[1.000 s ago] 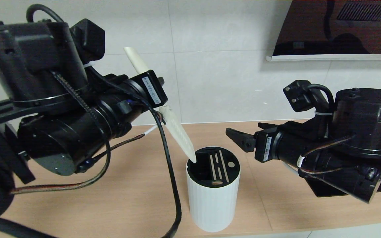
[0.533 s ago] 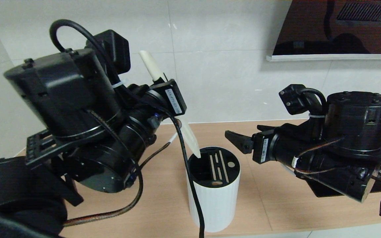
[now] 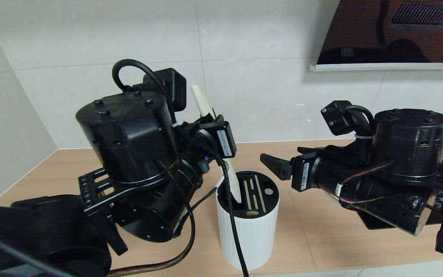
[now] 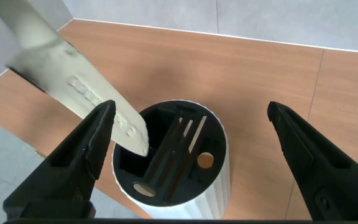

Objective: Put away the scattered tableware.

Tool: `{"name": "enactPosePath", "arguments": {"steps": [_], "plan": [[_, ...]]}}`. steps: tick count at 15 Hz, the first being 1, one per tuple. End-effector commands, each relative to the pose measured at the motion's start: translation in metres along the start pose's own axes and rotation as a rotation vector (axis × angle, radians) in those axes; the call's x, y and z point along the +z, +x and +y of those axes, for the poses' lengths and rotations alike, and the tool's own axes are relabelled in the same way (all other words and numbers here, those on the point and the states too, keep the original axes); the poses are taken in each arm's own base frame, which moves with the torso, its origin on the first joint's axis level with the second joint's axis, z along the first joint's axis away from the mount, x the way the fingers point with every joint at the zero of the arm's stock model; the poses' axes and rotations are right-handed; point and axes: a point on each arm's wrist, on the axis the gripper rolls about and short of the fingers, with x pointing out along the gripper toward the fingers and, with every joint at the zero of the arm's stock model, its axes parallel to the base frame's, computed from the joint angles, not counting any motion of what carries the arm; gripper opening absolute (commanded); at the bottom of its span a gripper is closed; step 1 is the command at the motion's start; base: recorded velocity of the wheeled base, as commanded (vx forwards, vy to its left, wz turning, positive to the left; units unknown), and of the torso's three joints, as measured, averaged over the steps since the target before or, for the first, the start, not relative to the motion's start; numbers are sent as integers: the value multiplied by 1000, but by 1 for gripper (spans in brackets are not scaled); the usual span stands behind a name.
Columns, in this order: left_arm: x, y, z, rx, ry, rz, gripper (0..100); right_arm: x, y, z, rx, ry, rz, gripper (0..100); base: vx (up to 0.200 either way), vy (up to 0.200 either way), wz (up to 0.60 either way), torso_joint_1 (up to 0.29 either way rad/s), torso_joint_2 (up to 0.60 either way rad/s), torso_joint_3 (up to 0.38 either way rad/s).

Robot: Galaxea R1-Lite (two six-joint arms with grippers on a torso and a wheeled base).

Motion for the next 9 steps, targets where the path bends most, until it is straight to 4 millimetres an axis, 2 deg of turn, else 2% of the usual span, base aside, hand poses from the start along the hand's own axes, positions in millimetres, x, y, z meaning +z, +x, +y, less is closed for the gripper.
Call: {"name": "enactPosePath", "arguments": {"steps": [1,9], "plan": [[-8,4,-1,6,7,18,0,-2,1,0,-1,-1,5,100,0,0,0,0,0,0],[-47,16,-4,22,48,105,0,-3,2,0,-2,-2,10,100,0,0,0,0,0,0]]}}
